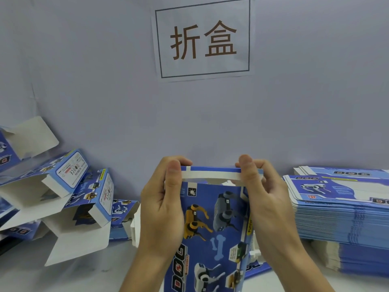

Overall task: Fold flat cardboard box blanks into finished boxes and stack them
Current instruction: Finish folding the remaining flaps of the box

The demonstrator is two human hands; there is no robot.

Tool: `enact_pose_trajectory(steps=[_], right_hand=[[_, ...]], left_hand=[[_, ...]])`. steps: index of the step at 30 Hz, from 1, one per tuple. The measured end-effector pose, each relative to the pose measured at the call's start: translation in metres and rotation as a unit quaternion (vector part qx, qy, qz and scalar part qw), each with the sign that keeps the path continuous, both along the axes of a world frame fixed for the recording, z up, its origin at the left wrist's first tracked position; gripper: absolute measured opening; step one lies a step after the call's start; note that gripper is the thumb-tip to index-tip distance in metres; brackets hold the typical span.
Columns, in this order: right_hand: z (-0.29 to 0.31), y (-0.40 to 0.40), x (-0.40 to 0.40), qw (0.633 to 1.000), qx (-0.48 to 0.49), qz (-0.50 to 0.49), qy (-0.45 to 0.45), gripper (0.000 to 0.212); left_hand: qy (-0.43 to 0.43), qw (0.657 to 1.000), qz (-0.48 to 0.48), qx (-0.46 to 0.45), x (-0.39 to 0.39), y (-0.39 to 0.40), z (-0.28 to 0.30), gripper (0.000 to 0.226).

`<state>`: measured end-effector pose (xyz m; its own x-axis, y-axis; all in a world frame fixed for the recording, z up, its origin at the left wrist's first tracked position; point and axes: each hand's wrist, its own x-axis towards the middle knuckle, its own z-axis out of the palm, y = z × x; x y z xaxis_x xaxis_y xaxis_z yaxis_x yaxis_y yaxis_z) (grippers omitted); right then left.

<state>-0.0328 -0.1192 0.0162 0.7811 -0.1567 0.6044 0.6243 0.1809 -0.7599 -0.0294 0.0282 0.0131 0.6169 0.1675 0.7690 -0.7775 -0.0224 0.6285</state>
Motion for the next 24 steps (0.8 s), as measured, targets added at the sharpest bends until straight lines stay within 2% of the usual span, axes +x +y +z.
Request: enact_pose_trajectory(steps=[5, 8, 11, 15, 20, 24], right_hand=[[-0.002, -0.003, 0.001, 0.999, 0.007, 0.032, 0.007, 0.031], [-0.001, -0.004, 0.001, 0.999, 0.002, 0.031, 0.013, 0.034], [-0.002, -0.006, 0.000, 0.999, -0.015, 0.033, 0.020, 0.037], [-0.002, -0.013, -0.003, 0.996, -0.050, 0.067, 0.015, 0.055], [-0.002, -0.014, 0.001, 0.995, -0.019, 0.088, 0.034, 0.030], [-0.001, -0.012, 0.001, 0.994, 0.002, 0.095, 0.045, 0.026]], left_hand=[[0.041, 0.999, -0.020, 0.011, -0.001, 0.003, 0.000, 0.046], [0.065, 0.997, -0.041, 0.025, -0.004, 0.005, 0.002, 0.044], [0.061, 0.997, -0.047, 0.030, -0.005, 0.005, 0.002, 0.029], [0.040, 0.998, -0.039, 0.032, -0.005, 0.003, 0.004, 0.026], [0.051, 0.997, -0.049, 0.002, -0.006, 0.000, 0.006, 0.024], [0.056, 0.996, -0.062, -0.011, -0.007, -0.002, 0.006, 0.020]])
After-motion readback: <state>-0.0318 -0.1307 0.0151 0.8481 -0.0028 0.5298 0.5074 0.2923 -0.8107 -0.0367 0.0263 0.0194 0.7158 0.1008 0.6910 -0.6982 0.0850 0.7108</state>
